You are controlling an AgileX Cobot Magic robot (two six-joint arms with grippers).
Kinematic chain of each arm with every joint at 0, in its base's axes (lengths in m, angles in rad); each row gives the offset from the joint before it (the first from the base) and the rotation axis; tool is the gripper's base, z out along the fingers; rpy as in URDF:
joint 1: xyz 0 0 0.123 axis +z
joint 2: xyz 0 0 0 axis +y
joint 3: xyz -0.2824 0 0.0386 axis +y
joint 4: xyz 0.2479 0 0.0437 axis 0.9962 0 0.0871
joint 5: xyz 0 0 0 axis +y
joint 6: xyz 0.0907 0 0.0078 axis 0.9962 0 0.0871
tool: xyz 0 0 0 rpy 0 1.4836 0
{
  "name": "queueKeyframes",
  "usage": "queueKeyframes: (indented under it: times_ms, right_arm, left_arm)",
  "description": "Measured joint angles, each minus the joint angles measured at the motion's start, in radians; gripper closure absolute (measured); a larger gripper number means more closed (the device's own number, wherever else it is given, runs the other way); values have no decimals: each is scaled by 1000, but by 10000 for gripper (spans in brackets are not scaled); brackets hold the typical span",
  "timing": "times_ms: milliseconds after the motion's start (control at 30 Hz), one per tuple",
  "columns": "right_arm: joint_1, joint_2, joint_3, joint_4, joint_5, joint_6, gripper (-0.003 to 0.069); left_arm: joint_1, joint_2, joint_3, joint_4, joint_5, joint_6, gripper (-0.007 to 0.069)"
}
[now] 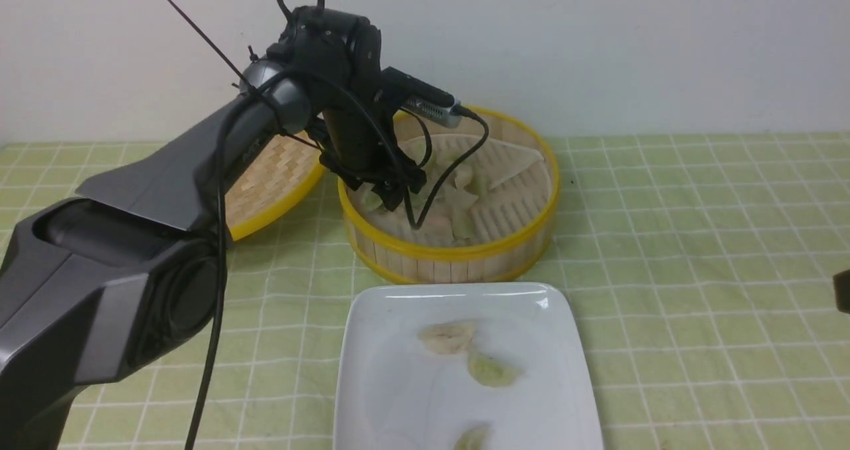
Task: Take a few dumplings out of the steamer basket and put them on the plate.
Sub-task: Use the left arm to grab a dumpling from the steamer, then use the left arm to put the dumpling into the plate
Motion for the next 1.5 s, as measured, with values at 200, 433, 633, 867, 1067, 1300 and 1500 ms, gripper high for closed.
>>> queueKeyframes:
  times_ms: [200,433,633,867,1067,1300,1500]
  right_arm:
    - [0,0,0,-3,14,0,673]
    - [0,0,0,-3,22,0,673]
    - [0,0,0,-3,31,0,673]
    - [0,0,0,-3,32,0,673]
    - [0,0,0,-3,33,0,673]
    - [0,0,0,-3,19,-18,673]
    - [0,49,-43,8,-16,-62,673]
  left_arm:
    - [-21,28,-1,69,-3,1,269]
    - [-39,34,-31,109,30,-68,428]
    - [-60,-77,-56,63,33,-79,428]
    - [-100,-449,290,-189,32,-76,428]
    - [-179,-575,695,-230,32,-73,428]
    - [-240,-543,864,-222,25,-73,428]
    - [-247,-516,866,-205,21,-73,278]
